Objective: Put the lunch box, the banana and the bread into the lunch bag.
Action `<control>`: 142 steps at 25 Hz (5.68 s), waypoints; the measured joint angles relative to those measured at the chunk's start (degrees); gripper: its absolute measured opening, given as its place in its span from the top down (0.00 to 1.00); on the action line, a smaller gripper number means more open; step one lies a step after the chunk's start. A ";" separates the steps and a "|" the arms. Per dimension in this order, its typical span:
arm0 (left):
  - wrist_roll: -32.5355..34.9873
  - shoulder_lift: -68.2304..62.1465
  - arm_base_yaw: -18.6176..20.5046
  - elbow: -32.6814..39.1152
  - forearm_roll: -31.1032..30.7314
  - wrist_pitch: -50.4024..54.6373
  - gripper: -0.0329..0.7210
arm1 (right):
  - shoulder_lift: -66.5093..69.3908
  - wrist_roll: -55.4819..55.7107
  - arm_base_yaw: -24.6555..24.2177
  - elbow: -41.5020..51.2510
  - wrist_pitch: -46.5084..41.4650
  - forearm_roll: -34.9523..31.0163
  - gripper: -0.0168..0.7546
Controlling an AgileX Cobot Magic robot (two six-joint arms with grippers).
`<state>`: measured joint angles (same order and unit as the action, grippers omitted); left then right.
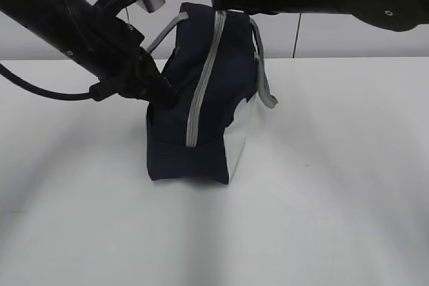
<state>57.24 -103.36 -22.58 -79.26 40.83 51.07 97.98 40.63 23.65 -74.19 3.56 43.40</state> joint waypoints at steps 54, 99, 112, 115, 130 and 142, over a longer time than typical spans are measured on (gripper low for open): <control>-27.59 -5.85 0.00 -23.35 -11.39 7.55 0.40 | 11.90 15.87 -2.28 -12.40 -5.24 0.00 0.98; -26.70 -7.42 -0.20 -31.59 -15.02 18.68 0.96 | 12.32 18.71 -4.32 -12.40 -5.86 0.79 0.98; -26.67 -6.85 -0.33 -31.59 -16.68 19.19 0.96 | 16.08 20.03 -5.50 -12.60 -7.48 0.83 0.98; -26.57 -6.32 -0.33 -31.59 -17.16 19.32 0.97 | 17.18 20.12 -5.55 -12.68 -7.58 0.83 0.98; -26.57 -5.61 -0.33 -31.59 -17.61 19.57 0.97 | 19.50 20.51 -5.79 -12.81 -7.48 0.83 0.98; -26.57 -5.61 -0.33 -31.59 -17.61 19.68 0.97 | 19.50 20.51 -5.89 -12.81 -7.36 0.96 0.95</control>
<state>30.67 -108.97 -22.92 -110.85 23.22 70.75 117.48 61.14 17.76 -87.00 -3.81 44.36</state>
